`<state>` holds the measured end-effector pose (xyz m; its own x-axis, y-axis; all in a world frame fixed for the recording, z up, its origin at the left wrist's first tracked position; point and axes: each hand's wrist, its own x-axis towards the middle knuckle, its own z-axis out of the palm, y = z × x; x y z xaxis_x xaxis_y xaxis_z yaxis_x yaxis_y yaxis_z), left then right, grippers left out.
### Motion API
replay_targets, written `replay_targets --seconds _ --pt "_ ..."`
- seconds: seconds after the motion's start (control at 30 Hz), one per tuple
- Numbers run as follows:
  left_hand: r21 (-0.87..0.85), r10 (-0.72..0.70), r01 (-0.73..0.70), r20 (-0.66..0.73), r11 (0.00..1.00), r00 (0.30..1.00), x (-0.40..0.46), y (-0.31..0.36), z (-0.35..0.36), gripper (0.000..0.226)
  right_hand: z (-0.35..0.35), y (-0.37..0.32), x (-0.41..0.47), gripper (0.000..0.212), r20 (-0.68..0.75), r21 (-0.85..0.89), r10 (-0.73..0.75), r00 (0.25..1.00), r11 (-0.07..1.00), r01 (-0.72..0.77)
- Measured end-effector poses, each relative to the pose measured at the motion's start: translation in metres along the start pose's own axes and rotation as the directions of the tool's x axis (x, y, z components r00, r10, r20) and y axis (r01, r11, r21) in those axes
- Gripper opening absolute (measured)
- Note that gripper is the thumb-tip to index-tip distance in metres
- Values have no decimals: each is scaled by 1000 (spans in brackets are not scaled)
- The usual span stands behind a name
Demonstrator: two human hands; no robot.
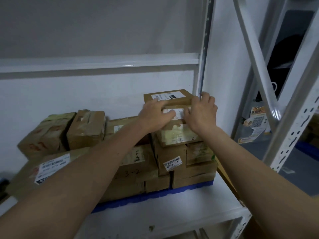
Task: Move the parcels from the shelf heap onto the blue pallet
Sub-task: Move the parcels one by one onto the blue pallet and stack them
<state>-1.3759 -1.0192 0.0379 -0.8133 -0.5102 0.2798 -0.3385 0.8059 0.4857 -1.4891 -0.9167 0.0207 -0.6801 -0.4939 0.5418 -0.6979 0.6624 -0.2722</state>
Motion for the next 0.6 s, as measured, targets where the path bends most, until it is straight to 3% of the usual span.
replay_targets --seconds 0.1,0.17,0.3,0.43,0.6 --pt "363 37 25 -161 931 986 -12 -13 -24 54 -6 -31 -1 47 49 -37 -262 964 964 263" --pt "495 -26 107 -169 863 985 -26 -25 -40 55 -3 -57 -4 51 101 -16 -379 920 924 382" --pt "531 -232 301 -194 792 953 -69 -57 -65 58 14 -111 -24 62 184 130 -524 831 851 508" --pt "526 -414 485 -257 699 873 -120 -88 -82 65 27 -159 -54 62 213 255 -645 734 761 596" --pt "500 -554 616 -289 609 781 -179 -118 -107 56 25 -217 -92 61 261 375 -746 613 664 647"
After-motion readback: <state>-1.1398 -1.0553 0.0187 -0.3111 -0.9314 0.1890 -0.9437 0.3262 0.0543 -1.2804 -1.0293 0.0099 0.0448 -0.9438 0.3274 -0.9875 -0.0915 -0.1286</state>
